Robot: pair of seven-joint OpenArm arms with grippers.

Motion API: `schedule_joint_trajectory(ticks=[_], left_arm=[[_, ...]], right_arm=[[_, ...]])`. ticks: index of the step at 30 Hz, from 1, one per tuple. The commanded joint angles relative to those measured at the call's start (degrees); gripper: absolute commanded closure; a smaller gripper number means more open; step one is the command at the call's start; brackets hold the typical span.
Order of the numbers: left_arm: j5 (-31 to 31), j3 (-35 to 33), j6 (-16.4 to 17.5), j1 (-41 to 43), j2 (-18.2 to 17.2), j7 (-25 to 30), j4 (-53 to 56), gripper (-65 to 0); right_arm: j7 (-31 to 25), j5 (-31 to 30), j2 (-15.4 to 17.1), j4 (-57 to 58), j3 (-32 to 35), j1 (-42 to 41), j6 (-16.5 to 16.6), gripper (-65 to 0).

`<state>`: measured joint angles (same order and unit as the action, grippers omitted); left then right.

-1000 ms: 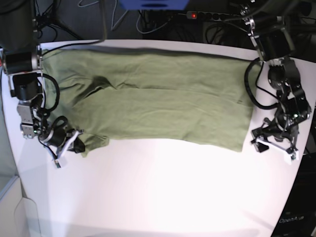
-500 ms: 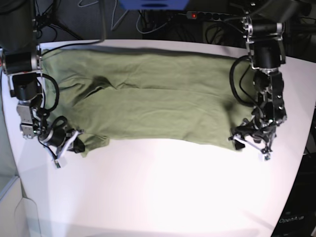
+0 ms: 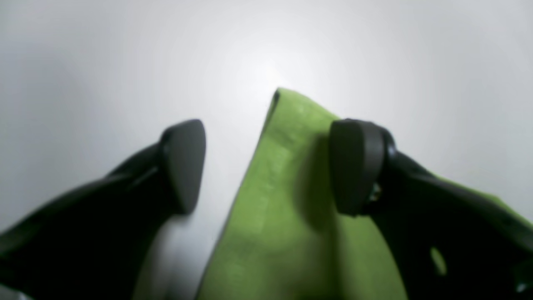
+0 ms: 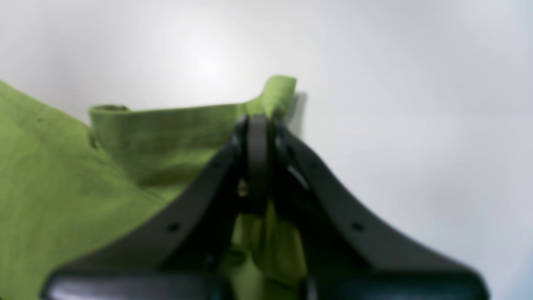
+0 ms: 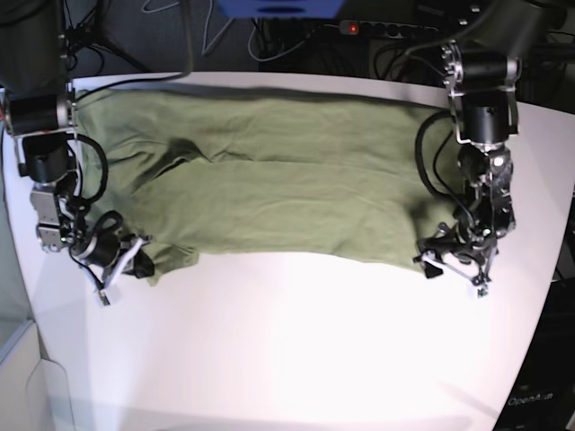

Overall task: Fold the T-shirt properly
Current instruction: 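Move the left gripper down and grasp the other hem corner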

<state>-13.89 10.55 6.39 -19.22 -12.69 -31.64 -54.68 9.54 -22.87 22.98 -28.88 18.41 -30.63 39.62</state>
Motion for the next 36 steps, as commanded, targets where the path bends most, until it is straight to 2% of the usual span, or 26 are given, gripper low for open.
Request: schedule_joint_trajectory(ticks=[1, 6, 11, 13, 20, 23, 25, 30, 33, 36], left_arm=[[-0.22, -0.04, 0.24, -1.66, -0.63, 1.62, -0.75, -44.6], [-0.22, -0.04, 0.33, -1.66, -0.37, 2.23, -0.67, -42.8], [-0.22, -0.04, 0.42, -1.66, -0.10, 2.32, 0.39, -25.3], [-0.22, -0.04, 0.42, -1.74, -0.10, 2.41, 2.41, -20.2], [-0.75, -0.04, 0.51, -2.36, -0.02, 6.63, 8.21, -16.9], [-0.84, -0.04, 0.51, -2.36, 0.16, 6.63, 8.74, -1.1], [-0.84, -0.04, 0.51, -2.36, 0.78, 6.45, 8.39, -3.6], [-0.84, -0.04, 0.77, -2.18, 1.22, 6.45, 8.21, -3.6], [-0.92, 0.22, 5.34, -1.39, 2.36, 6.28, 6.19, -3.7], [-0.84, 0.40, 6.31, 1.07, 3.24, 4.17, -0.14, -3.9]], right_arm=[[2.02, 1.55, 0.62, -0.17, 0.09, -0.97, 0.38, -0.7], [2.02, 1.64, 0.71, -0.17, 0.09, -0.97, 0.38, -0.7], [2.11, 1.64, 0.62, -0.17, 0.09, -0.97, 0.38, -0.7], [2.11, 1.64, 0.62, -0.17, 0.09, -0.97, 0.38, -0.7], [2.11, 1.64, 0.71, -0.17, 0.09, -0.88, 0.38, -0.7], [2.11, 1.64, 0.80, -0.17, 0.18, -0.80, 0.38, -0.7], [2.20, 1.64, 0.80, -0.17, 0.18, -0.80, 0.38, -0.7], [2.20, 1.64, 0.80, -0.17, 0.18, -0.62, 0.38, -0.7], [2.20, 1.64, 0.71, -0.08, 0.18, -0.53, 0.38, -0.7], [2.20, 1.64, 0.71, 0.00, 0.18, -0.53, 0.38, -0.7]])
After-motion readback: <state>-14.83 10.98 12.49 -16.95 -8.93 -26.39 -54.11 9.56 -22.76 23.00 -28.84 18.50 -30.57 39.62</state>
